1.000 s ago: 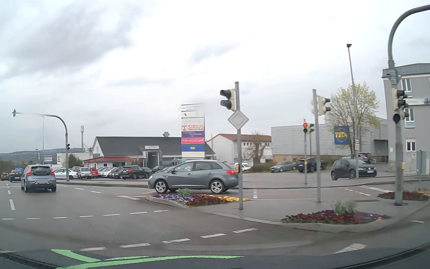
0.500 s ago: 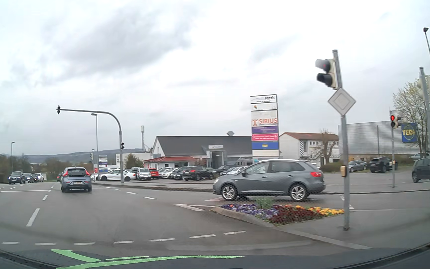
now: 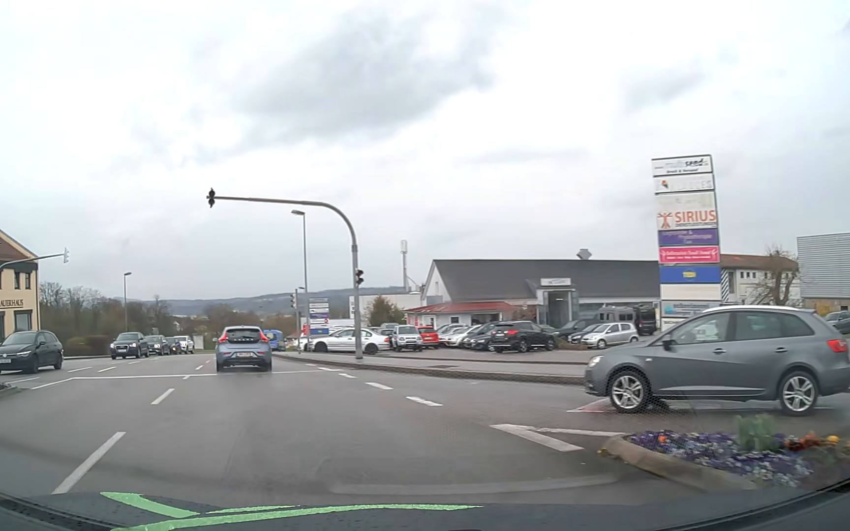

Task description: Follow the waypoints while adhering to traffic rules and regulations

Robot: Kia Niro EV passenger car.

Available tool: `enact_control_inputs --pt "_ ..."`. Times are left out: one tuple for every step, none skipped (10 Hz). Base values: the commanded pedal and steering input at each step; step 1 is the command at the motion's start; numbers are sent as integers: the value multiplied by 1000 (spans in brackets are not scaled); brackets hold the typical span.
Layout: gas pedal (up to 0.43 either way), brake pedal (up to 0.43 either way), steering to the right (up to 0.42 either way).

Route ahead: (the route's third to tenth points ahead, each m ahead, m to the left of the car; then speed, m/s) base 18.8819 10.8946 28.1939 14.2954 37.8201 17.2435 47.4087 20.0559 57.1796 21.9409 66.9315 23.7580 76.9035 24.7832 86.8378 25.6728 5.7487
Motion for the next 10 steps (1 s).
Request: enact_control_inputs --pt "110 0 -277" --pt "110 0 -255" --pt "110 0 -237" --pt "110 0 -221" --pt "118 0 -208" --pt "118 0 -190" --pt "118 0 -170" --pt "130 0 -152" --pt "130 0 -129" --pt "130 0 -99"
